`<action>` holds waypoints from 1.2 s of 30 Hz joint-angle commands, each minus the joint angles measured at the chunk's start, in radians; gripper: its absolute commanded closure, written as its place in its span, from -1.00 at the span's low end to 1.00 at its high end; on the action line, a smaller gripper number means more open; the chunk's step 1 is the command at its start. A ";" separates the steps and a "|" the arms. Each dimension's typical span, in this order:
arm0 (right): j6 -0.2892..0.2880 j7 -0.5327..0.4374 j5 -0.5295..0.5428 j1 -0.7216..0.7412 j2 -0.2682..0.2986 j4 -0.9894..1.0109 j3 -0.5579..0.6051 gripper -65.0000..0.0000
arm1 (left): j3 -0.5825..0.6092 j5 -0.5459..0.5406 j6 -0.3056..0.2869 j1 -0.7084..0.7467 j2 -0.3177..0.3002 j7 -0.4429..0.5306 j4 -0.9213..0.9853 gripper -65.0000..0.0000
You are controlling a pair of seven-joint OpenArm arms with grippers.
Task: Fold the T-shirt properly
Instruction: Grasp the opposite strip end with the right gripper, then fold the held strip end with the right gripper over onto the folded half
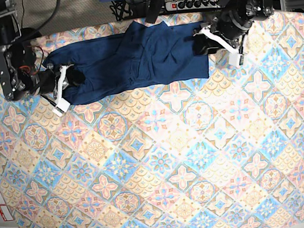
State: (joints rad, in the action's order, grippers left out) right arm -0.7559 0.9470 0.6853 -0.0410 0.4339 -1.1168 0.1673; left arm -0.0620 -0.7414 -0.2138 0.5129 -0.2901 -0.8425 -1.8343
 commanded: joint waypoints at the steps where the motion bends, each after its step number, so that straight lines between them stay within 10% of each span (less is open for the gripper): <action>1: 0.058 0.011 -0.089 0.008 -0.002 0.031 -0.008 0.98 | -0.003 -0.016 -0.006 0.000 -0.001 0.013 -0.015 0.38; 23: 0.058 -0.052 -0.192 0.250 0.104 0.189 -0.078 0.98 | -0.005 -0.025 -0.006 -0.027 0.065 0.013 -0.021 0.39; 36: 0.058 0.066 -0.171 0.034 0.116 -0.377 -0.197 0.99 | -0.048 -0.025 -0.008 -0.027 0.062 0.015 -0.021 0.39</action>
State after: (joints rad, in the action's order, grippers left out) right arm -0.6975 1.0340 0.5022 -0.0250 0.5301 -1.4776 -0.0196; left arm -0.1062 -0.7563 -0.2142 0.4854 -0.2211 -0.8413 -1.8355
